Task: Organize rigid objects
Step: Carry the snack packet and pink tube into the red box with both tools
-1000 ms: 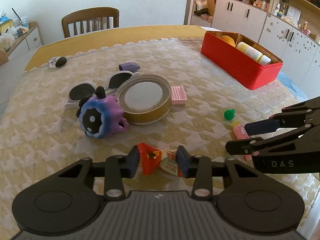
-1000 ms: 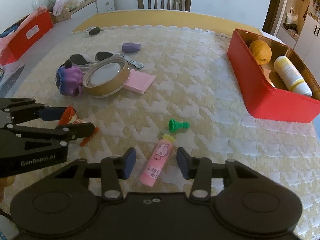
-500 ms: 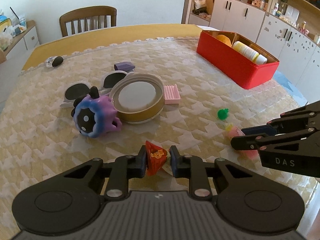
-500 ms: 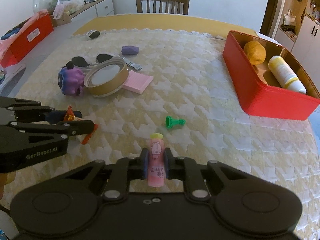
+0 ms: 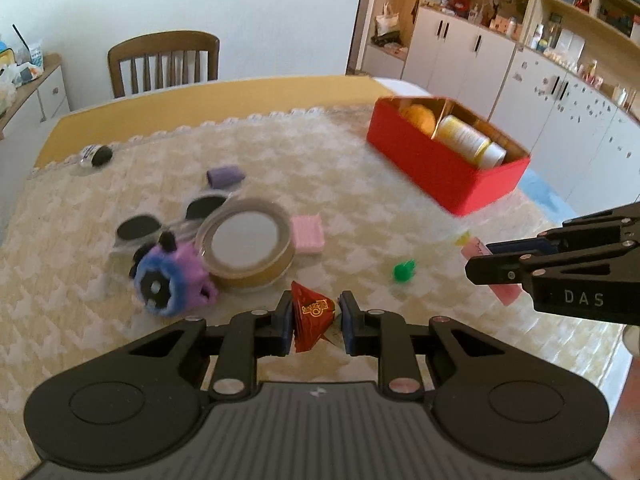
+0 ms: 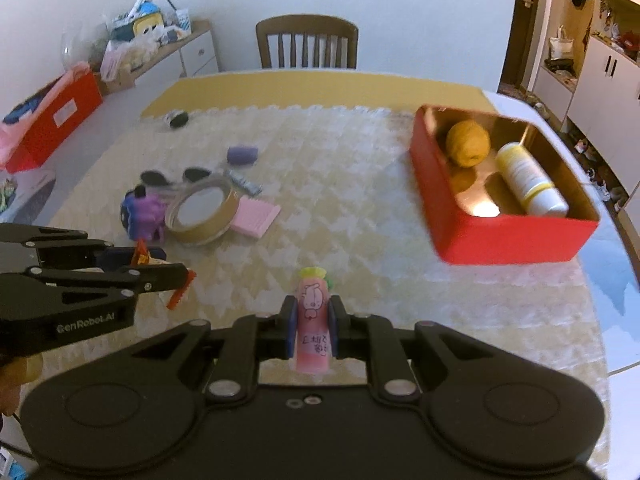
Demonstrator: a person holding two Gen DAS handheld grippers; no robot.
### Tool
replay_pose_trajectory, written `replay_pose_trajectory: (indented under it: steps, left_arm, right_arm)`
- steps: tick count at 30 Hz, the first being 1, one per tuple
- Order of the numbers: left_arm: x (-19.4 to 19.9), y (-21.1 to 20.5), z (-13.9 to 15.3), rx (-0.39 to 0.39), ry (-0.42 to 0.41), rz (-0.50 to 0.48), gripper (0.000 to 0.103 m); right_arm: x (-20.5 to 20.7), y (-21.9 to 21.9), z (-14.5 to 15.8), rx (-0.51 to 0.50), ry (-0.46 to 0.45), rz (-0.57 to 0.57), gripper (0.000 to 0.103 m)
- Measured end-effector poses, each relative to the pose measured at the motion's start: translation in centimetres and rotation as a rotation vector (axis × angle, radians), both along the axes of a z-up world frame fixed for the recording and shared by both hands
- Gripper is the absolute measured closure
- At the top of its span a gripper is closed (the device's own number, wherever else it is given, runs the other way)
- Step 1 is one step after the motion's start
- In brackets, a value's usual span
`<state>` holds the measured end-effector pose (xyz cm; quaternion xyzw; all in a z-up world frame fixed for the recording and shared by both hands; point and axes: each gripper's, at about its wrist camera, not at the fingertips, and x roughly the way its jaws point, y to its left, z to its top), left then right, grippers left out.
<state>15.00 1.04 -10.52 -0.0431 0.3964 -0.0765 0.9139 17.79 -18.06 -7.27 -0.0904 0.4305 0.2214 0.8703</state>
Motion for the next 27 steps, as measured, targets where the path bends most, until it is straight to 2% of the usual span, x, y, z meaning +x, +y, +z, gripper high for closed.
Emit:
replay_pose_trajectory:
  steps: [15,22,27]
  left_arm:
    - [4.4,-5.5,4.8,-0.072,-0.055,-0.035,0.08]
    - [8.4,-9.5,7.2,-0.04,-0.11,-0.037,0.08]
    - [12.1,-12.3,7.9,-0.03,-0.115,-0.044,0.08]
  right_arm:
    - [4.8,-6.9,4.6,0.054,-0.09,-0.043,0.089]
    - [8.0,-9.8,5.4,0.058,-0.124,-0.022,0.089]
    - [10.2,-11.1,5.0,0.056,-0.119,0.014,0.089]
